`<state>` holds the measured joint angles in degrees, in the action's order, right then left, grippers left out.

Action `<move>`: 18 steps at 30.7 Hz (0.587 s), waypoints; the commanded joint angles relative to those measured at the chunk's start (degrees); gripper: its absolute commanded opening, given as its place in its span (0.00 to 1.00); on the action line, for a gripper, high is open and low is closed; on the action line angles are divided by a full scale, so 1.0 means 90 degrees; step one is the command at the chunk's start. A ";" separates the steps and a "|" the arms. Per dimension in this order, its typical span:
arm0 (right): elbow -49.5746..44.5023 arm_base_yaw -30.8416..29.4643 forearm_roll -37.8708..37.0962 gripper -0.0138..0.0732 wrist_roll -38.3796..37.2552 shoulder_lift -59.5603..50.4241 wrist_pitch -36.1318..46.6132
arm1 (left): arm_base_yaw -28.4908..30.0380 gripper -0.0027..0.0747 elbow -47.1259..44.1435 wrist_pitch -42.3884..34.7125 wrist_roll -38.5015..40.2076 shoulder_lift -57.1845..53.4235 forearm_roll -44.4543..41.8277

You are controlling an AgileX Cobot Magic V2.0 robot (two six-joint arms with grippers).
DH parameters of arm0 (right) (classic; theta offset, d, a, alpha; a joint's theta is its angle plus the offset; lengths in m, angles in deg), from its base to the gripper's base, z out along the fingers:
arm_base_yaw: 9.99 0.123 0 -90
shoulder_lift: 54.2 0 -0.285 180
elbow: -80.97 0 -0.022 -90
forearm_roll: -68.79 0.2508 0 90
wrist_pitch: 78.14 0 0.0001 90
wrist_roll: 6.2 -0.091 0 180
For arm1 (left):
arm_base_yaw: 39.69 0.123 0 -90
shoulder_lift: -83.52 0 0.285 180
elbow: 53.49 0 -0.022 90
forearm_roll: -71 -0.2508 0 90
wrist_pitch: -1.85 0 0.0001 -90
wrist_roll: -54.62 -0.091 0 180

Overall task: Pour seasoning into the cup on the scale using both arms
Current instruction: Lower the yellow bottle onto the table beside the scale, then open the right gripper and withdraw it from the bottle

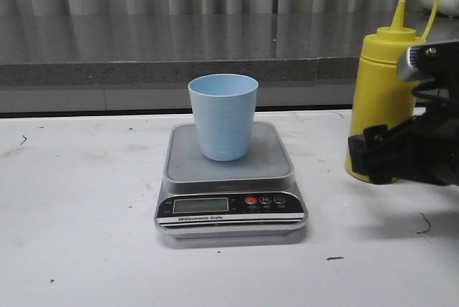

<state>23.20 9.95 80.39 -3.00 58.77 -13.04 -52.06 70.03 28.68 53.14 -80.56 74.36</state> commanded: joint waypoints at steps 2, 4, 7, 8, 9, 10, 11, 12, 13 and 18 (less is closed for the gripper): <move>-0.0476 -0.0013 -0.0406 0.84 -0.0098 -0.0284 0.0958 | 0.0013 0.01 0.0172 -0.0503 0.0061 0.0078 0.0071; -0.0629 -0.0013 -0.0420 0.82 -0.0198 -0.0284 0.0958 | 0.0013 0.01 0.0172 -0.0503 0.0061 0.0078 0.0071; -0.0858 -0.0013 -0.0420 0.71 -0.0354 -0.0298 0.0958 | 0.0013 0.01 0.0172 -0.0503 0.0061 0.0078 0.0071; -0.0911 -0.0013 -0.0420 0.66 -0.0419 -0.0317 0.0958 | 0.0013 0.01 0.0172 -0.0503 0.0061 0.0078 0.0071; -0.0966 -0.0013 -0.0420 0.59 -0.0419 -0.0342 0.0958 | 0.0013 0.01 0.0172 -0.0503 0.0061 0.0078 0.0071; -0.1032 -0.0013 -0.0428 0.50 -0.0419 -0.0361 0.0958 | 0.0013 0.01 0.0172 -0.0503 0.0061 0.0078 0.0071; -0.1081 -0.0013 -0.0428 0.39 -0.0419 -0.0395 0.0958 | 0.0013 0.01 0.0172 -0.0503 0.0061 0.0078 0.0071; -0.1147 -0.0013 -0.0436 0.32 -0.0419 -0.0431 0.0958 | 0.0013 0.01 0.0172 -0.0503 0.0061 0.0078 0.0071; -0.1191 -0.0013 -0.0436 0.22 -0.0419 -0.0465 0.0958 | 0.0013 0.01 0.0172 -0.0503 0.0061 0.0078 0.0071; -0.1395 -0.0013 -0.0436 0.02 -0.0407 -0.0706 0.0958 | 0.0013 0.01 0.0172 -0.0503 0.0061 0.0078 0.0071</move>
<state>11.41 9.95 77.18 -6.72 55.64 -12.29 -52.06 70.03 28.59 53.14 -80.56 74.36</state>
